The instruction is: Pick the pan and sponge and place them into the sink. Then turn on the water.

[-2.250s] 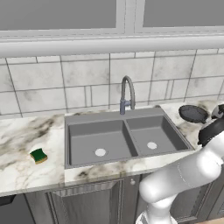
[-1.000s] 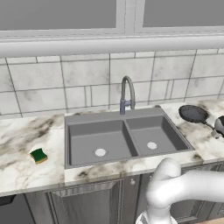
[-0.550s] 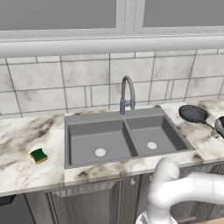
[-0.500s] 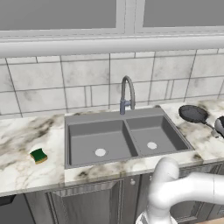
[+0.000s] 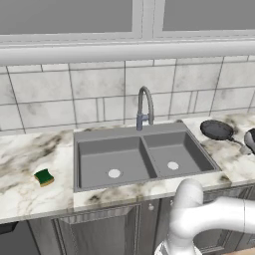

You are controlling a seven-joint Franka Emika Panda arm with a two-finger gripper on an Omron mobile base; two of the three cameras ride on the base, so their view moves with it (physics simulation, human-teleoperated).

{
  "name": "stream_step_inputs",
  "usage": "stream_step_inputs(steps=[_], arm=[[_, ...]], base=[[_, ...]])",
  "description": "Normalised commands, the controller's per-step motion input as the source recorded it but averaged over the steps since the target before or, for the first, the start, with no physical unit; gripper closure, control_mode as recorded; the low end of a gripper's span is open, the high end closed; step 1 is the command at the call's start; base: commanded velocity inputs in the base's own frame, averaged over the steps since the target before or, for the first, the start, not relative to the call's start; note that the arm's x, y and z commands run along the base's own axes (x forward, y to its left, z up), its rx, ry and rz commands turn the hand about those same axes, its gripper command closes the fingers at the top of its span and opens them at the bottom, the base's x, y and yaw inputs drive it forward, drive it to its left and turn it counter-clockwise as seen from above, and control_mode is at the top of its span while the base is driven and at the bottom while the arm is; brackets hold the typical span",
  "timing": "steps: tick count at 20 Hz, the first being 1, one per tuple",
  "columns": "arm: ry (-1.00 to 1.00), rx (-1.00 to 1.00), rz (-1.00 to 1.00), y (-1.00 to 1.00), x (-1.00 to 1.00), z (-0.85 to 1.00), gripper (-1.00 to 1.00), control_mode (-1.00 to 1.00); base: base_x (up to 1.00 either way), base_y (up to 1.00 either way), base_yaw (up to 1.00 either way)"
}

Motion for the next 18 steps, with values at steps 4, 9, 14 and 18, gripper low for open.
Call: stream_step_inputs(steps=[4,9,14,18], arm=[[0.0,0.0,0.23,0.59,0.0,0.0,1.0,-1.0],[0.0,0.0,0.22,0.57,0.0,0.0,1.0,-1.0],[0.0,0.0,0.21,0.46,0.0,0.0,1.0,-1.0],[0.0,0.0,0.21,0.46,0.0,0.0,1.0,-1.0]], base=[[0.0,0.0,0.0],[0.0,0.0,0.0],[0.0,0.0,0.0],[0.0,0.0,0.0]])
